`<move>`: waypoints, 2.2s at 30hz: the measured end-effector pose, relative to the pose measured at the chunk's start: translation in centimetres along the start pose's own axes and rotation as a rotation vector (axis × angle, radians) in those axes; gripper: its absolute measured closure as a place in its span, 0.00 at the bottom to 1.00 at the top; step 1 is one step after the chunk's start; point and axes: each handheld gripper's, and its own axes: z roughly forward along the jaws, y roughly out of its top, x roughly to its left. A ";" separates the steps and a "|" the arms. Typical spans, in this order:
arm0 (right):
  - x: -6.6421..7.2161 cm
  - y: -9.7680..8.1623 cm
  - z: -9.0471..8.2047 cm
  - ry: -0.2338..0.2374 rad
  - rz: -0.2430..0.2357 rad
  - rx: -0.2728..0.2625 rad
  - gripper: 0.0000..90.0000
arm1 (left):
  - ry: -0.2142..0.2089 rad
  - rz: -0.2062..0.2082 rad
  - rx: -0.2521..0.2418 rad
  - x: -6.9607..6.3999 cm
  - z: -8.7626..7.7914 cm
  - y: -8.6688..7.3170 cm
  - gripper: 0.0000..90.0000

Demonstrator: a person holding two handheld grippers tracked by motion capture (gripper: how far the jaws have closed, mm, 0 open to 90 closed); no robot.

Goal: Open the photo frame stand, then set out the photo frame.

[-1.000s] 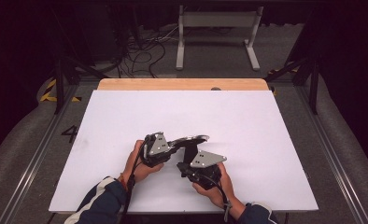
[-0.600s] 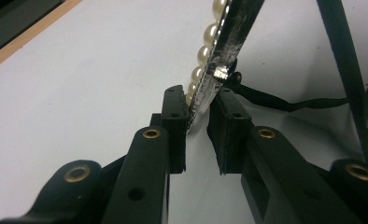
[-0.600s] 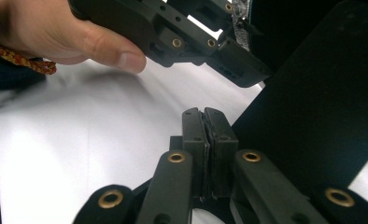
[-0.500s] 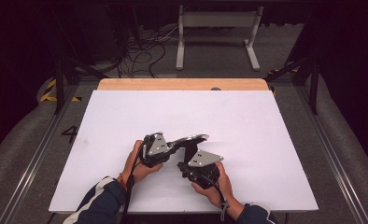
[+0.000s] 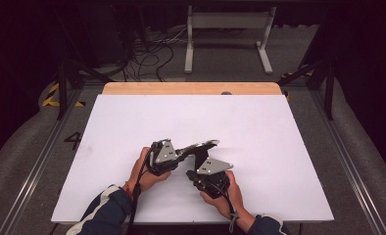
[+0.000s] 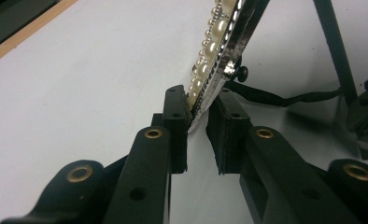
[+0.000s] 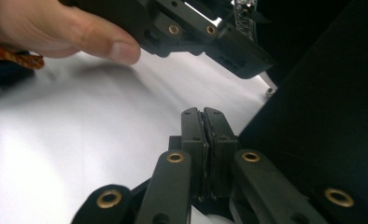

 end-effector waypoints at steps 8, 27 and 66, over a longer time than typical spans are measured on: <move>0.8 0.3 1.2 -0.011 0.004 0.015 1.00 | -0.013 -0.003 -0.003 0.1 0.0 0.0 0.87; 0.5 -0.4 1.6 -0.062 0.032 0.054 1.00 | -0.010 0.002 0.006 0.0 -0.2 0.0 0.87; -1.9 -1.7 -0.5 -0.056 0.087 0.050 1.00 | -0.049 0.073 0.029 -1.0 -0.3 0.6 0.87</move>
